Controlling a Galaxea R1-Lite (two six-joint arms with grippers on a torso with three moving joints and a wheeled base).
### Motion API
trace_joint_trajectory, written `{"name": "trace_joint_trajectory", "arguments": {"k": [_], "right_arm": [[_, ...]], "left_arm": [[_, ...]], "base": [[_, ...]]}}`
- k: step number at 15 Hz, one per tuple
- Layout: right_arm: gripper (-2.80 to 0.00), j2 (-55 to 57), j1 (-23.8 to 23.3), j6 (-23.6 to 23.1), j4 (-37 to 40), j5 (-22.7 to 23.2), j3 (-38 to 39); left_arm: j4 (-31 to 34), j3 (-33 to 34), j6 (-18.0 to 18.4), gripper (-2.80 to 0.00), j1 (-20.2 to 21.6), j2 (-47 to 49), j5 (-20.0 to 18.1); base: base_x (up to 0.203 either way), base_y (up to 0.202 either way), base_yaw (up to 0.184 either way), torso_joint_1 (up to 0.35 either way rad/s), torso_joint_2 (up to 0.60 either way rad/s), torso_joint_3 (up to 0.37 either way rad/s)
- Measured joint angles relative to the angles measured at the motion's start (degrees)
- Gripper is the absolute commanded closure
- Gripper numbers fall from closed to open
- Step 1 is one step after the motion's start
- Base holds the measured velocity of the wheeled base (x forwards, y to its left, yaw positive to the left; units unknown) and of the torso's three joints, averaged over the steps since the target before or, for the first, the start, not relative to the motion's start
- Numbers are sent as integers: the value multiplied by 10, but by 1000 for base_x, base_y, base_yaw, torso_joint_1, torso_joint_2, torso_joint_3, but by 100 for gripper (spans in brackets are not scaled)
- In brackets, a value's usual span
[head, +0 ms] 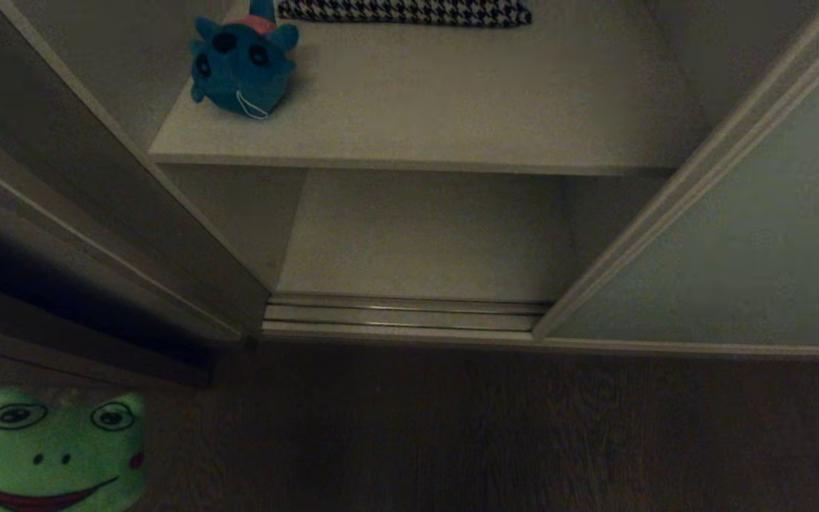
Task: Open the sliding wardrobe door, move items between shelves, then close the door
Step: Place the green doll on the higher shelf
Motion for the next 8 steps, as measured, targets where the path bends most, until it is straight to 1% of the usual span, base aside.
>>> {"name": "trace_joint_trajectory", "arguments": {"k": [8], "right_arm": [[0, 0, 0, 0, 0, 0, 0]], "left_arm": [[-1, 0, -5, 0, 0, 0, 1]], "base": [[0, 0, 0, 2, 2, 200]]}}
